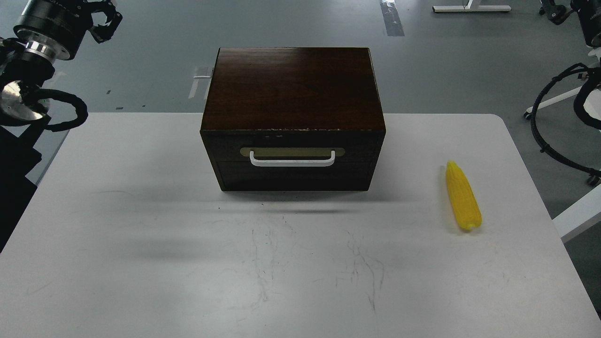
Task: Put corn in drawer with both arms
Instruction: 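Move the left arm from rest toward the drawer handle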
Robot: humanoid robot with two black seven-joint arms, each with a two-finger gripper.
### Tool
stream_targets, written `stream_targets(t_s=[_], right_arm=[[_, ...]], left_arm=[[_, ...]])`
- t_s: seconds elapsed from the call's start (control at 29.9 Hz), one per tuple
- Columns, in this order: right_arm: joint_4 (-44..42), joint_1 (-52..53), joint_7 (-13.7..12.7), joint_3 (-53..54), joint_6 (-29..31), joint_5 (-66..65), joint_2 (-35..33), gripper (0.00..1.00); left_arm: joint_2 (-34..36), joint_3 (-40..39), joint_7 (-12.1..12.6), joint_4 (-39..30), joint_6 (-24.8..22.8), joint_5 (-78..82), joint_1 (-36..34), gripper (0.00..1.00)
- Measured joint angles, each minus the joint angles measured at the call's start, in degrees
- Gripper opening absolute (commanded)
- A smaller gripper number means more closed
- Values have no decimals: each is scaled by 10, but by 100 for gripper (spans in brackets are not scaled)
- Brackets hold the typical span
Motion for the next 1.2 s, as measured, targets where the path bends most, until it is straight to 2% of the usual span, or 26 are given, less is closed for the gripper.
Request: stream_targets(t_s=[0.37, 0.5, 0.6, 0.73, 0.84, 0.9, 1.04, 1.2], right_arm=[[-1, 0, 0, 2, 0, -1, -5, 100], [-2, 0, -2, 2, 0, -1, -8, 100], [-3, 0, -2, 2, 0, -1, -9, 100], [-4, 1, -2, 1, 0, -1, -14, 100], [-5, 1, -2, 1, 0, -1, -15, 100], [-5, 1, -2, 1, 0, -1, -15, 100], [-5, 1, -1, 1, 0, -1, -15, 100], [-5, 1, -1, 1, 0, -1, -15, 100]], left_arm=[[4, 6, 10, -3, 0, 2, -6, 98], [31, 12, 27, -39, 0, 22, -7, 97], [61, 14, 32, -105, 0, 97, -10, 94], [135, 12, 33, -255, 0, 298, -25, 90], [153, 10, 31, -324, 0, 428, -50, 85], [156, 9, 29, -360, 0, 511, -78, 83], [150, 10, 7, -426, 0, 654, -137, 82], [98, 17, -3, -507, 0, 851, -173, 82]])
